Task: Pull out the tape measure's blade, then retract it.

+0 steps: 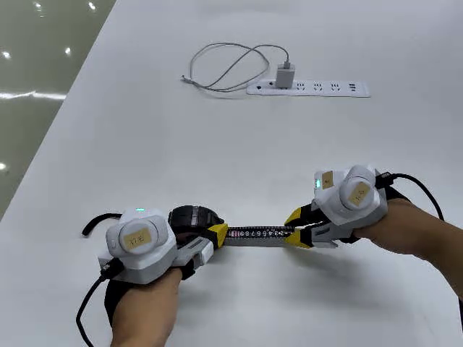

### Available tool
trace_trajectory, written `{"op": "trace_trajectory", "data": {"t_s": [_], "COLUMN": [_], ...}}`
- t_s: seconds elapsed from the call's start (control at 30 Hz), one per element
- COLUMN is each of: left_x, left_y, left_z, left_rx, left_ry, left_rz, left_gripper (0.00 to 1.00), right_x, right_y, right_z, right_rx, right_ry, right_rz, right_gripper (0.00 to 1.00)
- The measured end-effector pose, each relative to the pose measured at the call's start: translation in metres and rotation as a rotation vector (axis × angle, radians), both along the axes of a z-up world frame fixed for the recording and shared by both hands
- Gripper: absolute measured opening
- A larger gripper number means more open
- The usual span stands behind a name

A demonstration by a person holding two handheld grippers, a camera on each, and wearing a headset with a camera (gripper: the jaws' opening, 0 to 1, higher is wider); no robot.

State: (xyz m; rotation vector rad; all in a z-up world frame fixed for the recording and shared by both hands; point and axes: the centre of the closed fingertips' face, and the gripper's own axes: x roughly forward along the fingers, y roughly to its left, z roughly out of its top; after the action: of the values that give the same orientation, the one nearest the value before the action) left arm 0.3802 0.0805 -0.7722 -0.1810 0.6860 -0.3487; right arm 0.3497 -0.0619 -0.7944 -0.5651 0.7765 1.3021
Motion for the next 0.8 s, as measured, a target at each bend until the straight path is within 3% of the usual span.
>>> {"op": "trace_trajectory", "data": {"t_s": [0.8], "left_x": [0.000], "left_y": [0.000], "left_z": [0.000], "left_rx": [-0.003], "left_ry": [0.003], "left_rz": [0.002], "left_gripper": [0.58], "right_x": [0.001], "right_y": [0.027], "right_z": [-0.002], "right_rx": [0.037], "right_ry": [0.011], "right_rz": [0.007], "right_gripper": [0.11]}}
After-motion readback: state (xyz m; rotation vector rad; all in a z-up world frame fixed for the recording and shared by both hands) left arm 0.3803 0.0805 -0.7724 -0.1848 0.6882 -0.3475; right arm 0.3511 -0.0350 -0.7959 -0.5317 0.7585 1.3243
